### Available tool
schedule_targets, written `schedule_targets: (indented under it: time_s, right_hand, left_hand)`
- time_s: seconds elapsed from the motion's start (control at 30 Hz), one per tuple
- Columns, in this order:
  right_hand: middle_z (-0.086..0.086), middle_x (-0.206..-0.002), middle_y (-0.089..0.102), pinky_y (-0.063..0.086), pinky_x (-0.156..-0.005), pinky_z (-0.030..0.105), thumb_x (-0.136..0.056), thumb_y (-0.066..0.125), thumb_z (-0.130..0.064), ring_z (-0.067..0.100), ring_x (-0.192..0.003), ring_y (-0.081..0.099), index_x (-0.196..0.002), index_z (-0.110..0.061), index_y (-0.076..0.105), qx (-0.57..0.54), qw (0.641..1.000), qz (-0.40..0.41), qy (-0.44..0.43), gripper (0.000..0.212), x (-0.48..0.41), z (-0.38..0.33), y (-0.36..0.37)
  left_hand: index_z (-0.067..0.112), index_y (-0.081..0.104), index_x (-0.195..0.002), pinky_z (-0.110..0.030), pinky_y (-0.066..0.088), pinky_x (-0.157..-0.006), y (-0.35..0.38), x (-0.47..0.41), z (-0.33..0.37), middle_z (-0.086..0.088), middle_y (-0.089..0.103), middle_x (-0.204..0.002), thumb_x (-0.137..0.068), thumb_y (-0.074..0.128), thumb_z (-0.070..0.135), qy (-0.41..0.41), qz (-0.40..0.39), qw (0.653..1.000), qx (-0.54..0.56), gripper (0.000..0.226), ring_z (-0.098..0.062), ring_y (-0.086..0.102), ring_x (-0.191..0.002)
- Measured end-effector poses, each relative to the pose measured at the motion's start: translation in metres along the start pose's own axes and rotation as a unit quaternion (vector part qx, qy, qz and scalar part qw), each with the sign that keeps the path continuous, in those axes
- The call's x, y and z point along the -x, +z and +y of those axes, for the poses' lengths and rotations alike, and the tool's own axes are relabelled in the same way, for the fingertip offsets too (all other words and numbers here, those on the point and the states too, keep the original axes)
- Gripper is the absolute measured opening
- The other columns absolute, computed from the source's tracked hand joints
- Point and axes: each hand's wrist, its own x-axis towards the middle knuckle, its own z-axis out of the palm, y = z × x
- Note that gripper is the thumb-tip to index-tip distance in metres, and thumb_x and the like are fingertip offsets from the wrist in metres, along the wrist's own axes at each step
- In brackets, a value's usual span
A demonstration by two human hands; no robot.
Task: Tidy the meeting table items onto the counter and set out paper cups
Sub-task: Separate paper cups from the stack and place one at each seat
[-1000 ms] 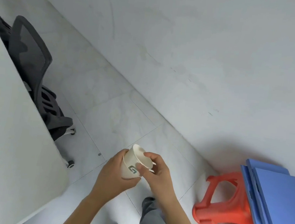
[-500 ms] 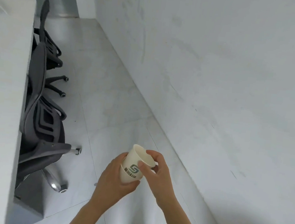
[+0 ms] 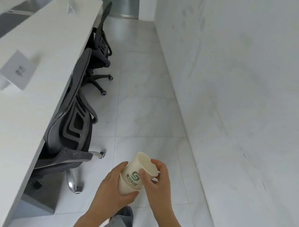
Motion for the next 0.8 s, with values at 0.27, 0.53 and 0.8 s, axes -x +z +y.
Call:
schedule_targets:
  time_s: [0.27, 0.53, 0.8]
  right_hand:
    - [0.004, -0.110, 0.057, 0.048, -0.063, 0.008, -0.080, 0.067, -0.013, 0.010, -0.092, 0.058, -0.092, -0.031, 0.050, -0.005, 0.998, -0.018, -0.053, 0.028, -0.122, -0.062, 0.047]
    - [0.004, -0.108, 0.058, 0.047, -0.059, 0.007, -0.077, 0.070, -0.016, 0.008, -0.088, 0.059, -0.096, -0.026, 0.051, -0.018, 0.998, -0.042, -0.046, 0.028, -0.195, -0.082, 0.081]
    - [-0.005, -0.101, 0.055, 0.046, -0.057, 0.005, -0.080, 0.065, -0.006, 0.005, -0.086, 0.057, -0.088, -0.032, 0.048, -0.024, 0.990, -0.125, -0.059, 0.032, -0.298, -0.099, 0.096]
  left_hand:
    - [0.025, 0.022, -0.139, -0.020, 0.041, -0.080, -0.051, -0.126, 0.025, 0.022, 0.044, -0.105, -0.064, 0.078, 0.030, 0.031, 0.082, 0.996, -0.027, 0.094, -0.009, 0.051, -0.099]
    - [0.020, 0.027, -0.138, -0.036, 0.048, -0.093, -0.076, -0.193, 0.030, 0.014, 0.044, -0.110, -0.047, 0.059, 0.059, -0.001, 0.116, 0.993, -0.023, 0.103, -0.013, 0.054, -0.108]
    - [0.019, 0.032, -0.135, -0.028, 0.050, -0.086, -0.080, -0.278, 0.036, 0.008, 0.053, -0.115, -0.060, 0.079, 0.033, -0.029, 0.191, 0.981, -0.014, 0.089, -0.012, 0.055, -0.104]
